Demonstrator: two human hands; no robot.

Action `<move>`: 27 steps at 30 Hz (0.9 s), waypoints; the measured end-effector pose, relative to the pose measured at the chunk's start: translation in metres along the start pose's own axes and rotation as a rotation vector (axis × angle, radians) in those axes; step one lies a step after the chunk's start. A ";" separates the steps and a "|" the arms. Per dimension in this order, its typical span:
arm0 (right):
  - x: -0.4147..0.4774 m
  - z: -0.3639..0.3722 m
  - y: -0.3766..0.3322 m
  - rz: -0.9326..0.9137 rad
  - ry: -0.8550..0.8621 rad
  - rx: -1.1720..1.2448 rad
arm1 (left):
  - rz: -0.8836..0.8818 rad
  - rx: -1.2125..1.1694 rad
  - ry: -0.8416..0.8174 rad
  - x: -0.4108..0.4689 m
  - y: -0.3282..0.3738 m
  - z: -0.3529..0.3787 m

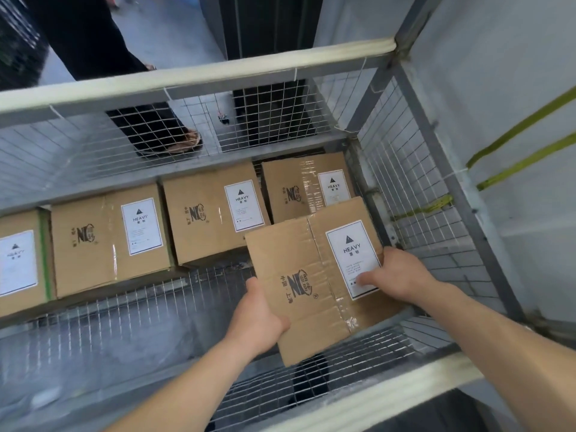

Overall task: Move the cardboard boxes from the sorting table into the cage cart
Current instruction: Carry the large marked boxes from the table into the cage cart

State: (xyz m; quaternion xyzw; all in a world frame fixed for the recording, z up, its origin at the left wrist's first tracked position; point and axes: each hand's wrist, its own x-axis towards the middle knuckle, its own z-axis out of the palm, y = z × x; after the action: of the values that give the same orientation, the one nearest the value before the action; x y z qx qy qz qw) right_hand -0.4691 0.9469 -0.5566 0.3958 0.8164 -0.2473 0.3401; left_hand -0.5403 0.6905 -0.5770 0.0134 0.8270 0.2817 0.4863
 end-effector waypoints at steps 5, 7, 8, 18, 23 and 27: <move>-0.002 -0.005 0.005 -0.015 0.016 -0.003 | 0.026 -0.057 0.049 -0.006 0.001 -0.001; -0.005 -0.007 0.003 -0.027 0.017 0.009 | 0.032 -0.064 0.068 -0.008 0.004 -0.007; -0.007 -0.008 0.001 -0.033 0.015 0.013 | 0.033 -0.064 0.073 -0.009 0.005 -0.010; -0.007 -0.009 -0.012 -0.037 -0.023 -0.023 | 0.001 -0.017 0.077 -0.004 0.009 -0.020; -0.010 -0.009 -0.019 -0.055 -0.018 -0.030 | 0.028 -0.006 0.109 0.000 0.008 -0.028; -0.015 -0.015 -0.023 -0.058 -0.014 -0.029 | 0.044 -0.018 0.103 0.001 0.016 -0.040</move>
State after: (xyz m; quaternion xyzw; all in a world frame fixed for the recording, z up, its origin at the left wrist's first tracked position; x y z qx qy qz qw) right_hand -0.4860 0.9370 -0.5329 0.3655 0.8286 -0.2479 0.3442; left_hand -0.5770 0.6859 -0.5557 0.0128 0.8480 0.3001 0.4366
